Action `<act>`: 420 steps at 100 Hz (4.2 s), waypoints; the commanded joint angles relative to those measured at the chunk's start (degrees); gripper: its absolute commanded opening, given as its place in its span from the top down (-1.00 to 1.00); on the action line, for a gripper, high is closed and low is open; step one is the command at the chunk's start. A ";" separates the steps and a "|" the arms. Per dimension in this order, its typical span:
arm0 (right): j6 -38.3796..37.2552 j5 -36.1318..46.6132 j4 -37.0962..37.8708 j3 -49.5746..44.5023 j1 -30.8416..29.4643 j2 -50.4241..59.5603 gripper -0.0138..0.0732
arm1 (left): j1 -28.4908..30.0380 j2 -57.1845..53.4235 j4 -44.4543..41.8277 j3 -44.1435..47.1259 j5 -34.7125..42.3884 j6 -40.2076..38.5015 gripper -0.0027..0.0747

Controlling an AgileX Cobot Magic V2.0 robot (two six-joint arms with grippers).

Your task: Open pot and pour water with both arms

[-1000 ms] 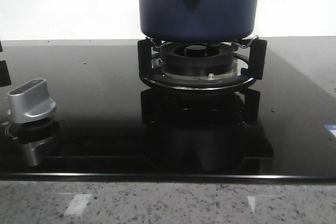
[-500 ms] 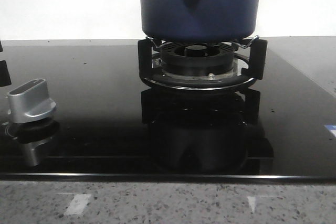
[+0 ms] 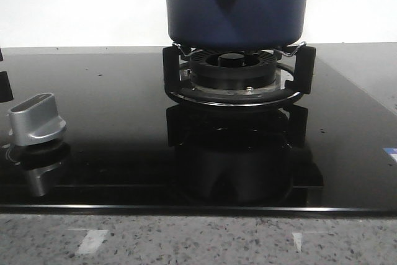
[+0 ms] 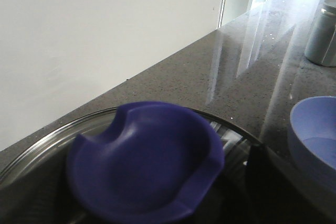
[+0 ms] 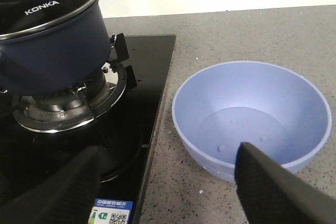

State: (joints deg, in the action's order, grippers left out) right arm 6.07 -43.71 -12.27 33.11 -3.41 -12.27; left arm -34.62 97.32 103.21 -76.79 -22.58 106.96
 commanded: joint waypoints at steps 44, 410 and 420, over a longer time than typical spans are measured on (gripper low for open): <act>0.71 3.86 -0.66 1.71 0.07 -1.23 -0.44 | -0.24 -1.31 4.05 -2.64 -7.59 -0.57 0.19; -20.95 -14.17 0.55 24.26 -21.33 -58.58 0.36 | 18.00 -34.43 -11.93 14.80 -13.25 -22.64 -0.02; -20.18 -14.29 0.55 22.88 -21.33 -58.58 0.52 | 18.00 -34.43 -11.93 14.80 -13.25 -22.64 -0.02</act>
State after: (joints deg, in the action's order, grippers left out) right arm -15.51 -59.32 -10.93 55.73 -24.37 -71.84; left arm -16.65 64.63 86.87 -60.00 -35.45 84.80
